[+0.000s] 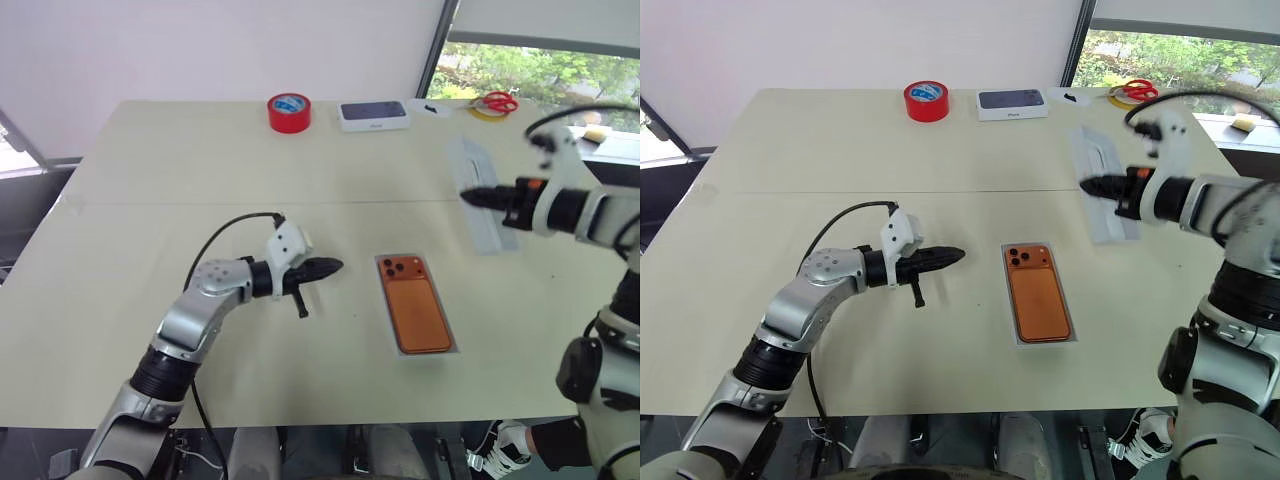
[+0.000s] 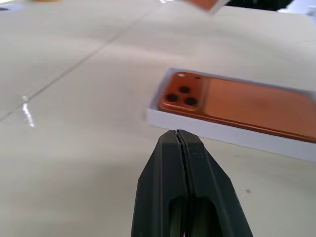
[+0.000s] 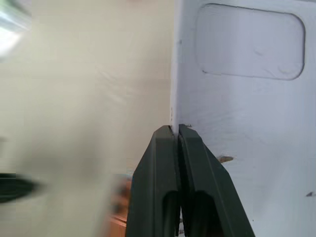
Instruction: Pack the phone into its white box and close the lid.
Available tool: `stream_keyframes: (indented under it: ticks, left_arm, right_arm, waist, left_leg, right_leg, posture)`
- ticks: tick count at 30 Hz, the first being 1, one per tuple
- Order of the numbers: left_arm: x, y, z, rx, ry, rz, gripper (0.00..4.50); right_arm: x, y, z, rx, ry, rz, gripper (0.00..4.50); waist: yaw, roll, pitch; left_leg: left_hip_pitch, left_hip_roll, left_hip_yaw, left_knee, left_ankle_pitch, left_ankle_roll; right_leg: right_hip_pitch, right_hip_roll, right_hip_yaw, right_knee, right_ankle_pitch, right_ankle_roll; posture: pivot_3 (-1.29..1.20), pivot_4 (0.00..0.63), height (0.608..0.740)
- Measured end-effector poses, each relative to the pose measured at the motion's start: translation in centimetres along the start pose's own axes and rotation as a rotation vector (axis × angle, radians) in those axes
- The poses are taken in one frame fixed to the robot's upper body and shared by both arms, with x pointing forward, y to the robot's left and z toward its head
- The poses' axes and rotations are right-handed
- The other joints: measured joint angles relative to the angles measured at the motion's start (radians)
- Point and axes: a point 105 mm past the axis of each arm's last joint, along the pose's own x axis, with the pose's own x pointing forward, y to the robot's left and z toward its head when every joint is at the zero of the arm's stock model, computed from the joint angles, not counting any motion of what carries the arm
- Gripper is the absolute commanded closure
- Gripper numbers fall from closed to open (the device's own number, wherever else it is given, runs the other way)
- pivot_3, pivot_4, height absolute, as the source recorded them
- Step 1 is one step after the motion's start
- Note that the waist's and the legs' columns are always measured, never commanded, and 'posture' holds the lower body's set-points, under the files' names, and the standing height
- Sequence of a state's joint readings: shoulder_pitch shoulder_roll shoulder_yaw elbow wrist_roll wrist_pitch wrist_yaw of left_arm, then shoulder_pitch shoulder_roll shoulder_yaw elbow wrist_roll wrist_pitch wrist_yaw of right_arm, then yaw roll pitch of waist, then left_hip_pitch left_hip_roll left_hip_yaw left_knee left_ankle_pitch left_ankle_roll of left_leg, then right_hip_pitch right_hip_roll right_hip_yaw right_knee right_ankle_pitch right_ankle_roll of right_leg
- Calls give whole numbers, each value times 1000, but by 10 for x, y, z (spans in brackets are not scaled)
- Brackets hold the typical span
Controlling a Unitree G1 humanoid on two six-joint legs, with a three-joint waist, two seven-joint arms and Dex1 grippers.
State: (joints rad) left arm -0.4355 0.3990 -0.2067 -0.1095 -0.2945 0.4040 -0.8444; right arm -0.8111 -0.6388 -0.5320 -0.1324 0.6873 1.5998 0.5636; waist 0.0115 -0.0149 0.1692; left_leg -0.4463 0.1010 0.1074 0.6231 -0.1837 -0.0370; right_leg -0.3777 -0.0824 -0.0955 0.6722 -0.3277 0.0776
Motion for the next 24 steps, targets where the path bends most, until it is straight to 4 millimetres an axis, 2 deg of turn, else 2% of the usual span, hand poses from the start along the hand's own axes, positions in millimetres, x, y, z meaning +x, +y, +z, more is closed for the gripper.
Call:
stream_keyframes:
  ticks: [2,5,9,13,17,21,22,23,24]
  left_arm:
    - [-3,8,-3,-17,2,34,4500]
    - [-3,17,-7,-45,4,66,4500]
    - [-5,25,-3,-37,-8,91,4500]
    - [-5,28,0,-32,-19,98,4500]
    - [-6,26,-3,-42,-16,98,4500]
    - [4,13,-2,-49,-27,53,4500]
    - [8,9,-2,-51,-29,36,4500]
    - [11,4,-1,-55,-31,17,4500]
    - [14,-1,-1,-56,-31,0,4500]
  right_arm:
    - [11,20,-14,56,-4,142,4416]
    - [31,55,-47,164,17,326,4416]
    - [39,88,-75,327,16,366,4416]
    - [48,110,-110,529,29,322,4416]
    - [44,108,-132,610,51,227,4416]
    - [37,92,-141,595,80,138,4416]
    - [36,89,-140,586,80,131,3840]
    - [35,87,-140,580,82,126,3520]
    - [35,85,-140,578,85,122,3000]
  waist:
    - [-1,0,0]
    - [-1,0,0]
    - [1,0,0]
    - [-1,0,0]
    - [1,0,0]
    - [0,0,0]
    - [0,0,0]
    - [-1,0,0]
    - [-2,0,0]
  left_leg:
    - [0,0,0,0,0,0]
    - [-1,0,1,0,0,0]
    - [-10,0,0,7,-1,1]
    - [-15,-1,0,8,-1,2]
    - [-15,-1,0,9,-1,2]
    - [-15,-1,-1,8,-1,2]
    - [-14,-1,-1,8,-1,2]
    - [-14,-1,-1,8,-1,2]
    - [-14,-1,-1,8,-1,2]
  right_leg:
    - [0,0,0,0,0,0]
    - [-2,0,0,2,0,0]
    - [-6,-1,0,3,1,2]
    - [-13,-1,1,7,2,4]
    - [-12,-1,1,6,2,3]
    - [-12,-1,1,6,2,3]
    - [-12,-1,1,6,2,3]
    - [-12,0,1,6,2,3]
    - [-13,0,1,6,2,3]
  posture:
    - [0,150,730]
    - [0,150,730]
    - [0,150,730]
    - [0,150,730]
    - [0,150,730]
    - [0,150,730]
    - [0,150,730]
    - [0,150,730]
    - [0,150,730]
